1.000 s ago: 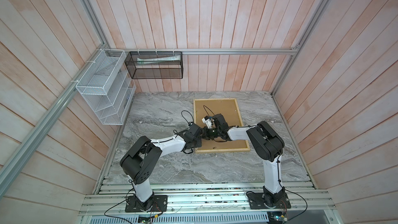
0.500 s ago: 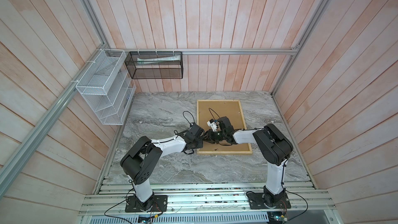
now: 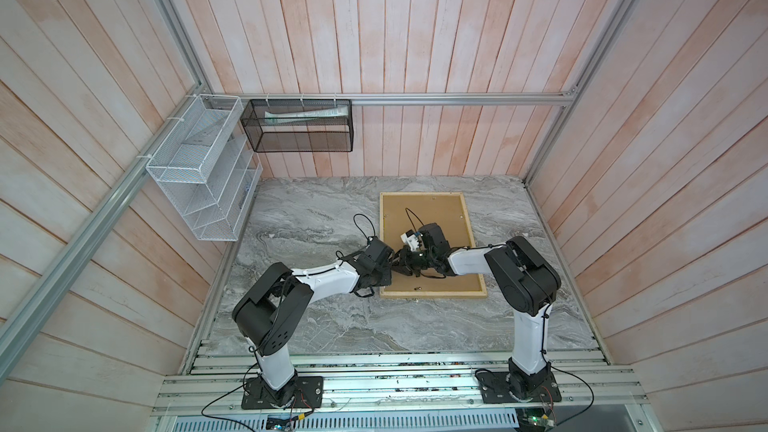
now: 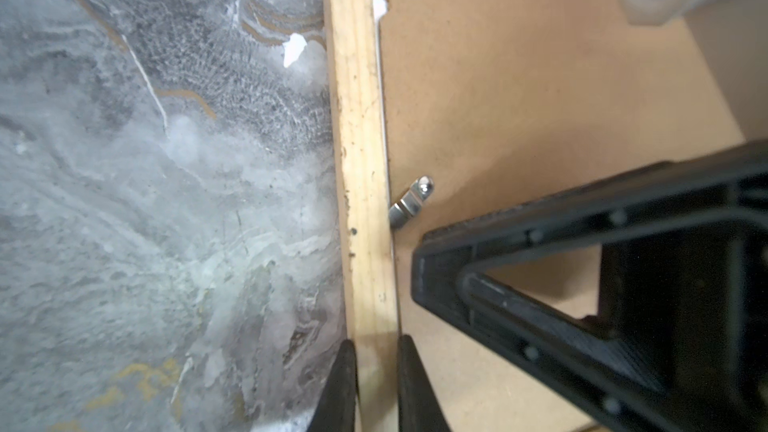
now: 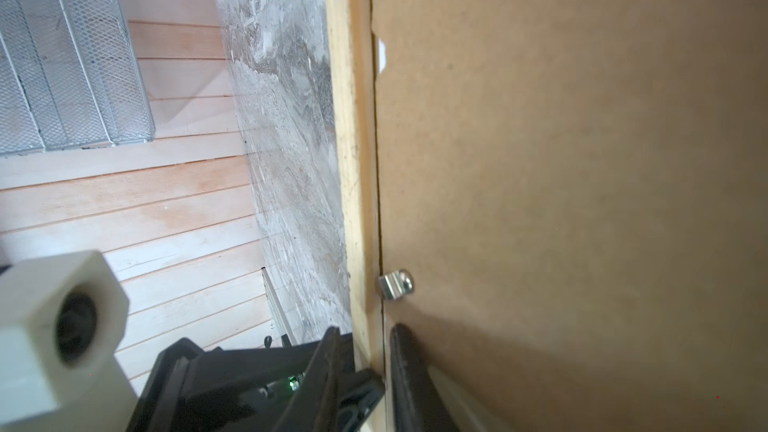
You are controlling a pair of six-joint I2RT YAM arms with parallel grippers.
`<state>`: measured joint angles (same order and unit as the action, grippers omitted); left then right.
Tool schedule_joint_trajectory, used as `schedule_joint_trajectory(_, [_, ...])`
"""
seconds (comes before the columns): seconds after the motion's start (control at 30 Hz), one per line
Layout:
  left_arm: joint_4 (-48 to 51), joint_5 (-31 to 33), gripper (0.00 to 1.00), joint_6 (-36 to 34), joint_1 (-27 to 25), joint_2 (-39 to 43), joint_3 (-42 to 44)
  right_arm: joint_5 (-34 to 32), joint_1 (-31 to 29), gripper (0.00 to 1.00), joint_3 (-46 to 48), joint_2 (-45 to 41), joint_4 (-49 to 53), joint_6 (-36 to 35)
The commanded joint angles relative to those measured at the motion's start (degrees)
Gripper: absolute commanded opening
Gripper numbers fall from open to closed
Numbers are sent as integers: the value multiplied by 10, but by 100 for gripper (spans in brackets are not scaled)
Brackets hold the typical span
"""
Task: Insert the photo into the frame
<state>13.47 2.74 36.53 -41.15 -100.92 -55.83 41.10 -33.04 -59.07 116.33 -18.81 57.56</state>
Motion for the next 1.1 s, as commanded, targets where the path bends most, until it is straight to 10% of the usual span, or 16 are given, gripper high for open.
schedule_joint_trajectory(0.0, [-14,-85,3,-34,-20,-25,-4,-88,-16,25,10,48,54,58])
schedule_joint_trajectory(0.37, [-14,-87,3,-39,-27,-16,0,-147,-13,21,116,76,-44,210])
schedule_joint_trajectory(1.07, [-14,-78,2,-38,-27,-11,2,-227,-3,0,76,115,51,170])
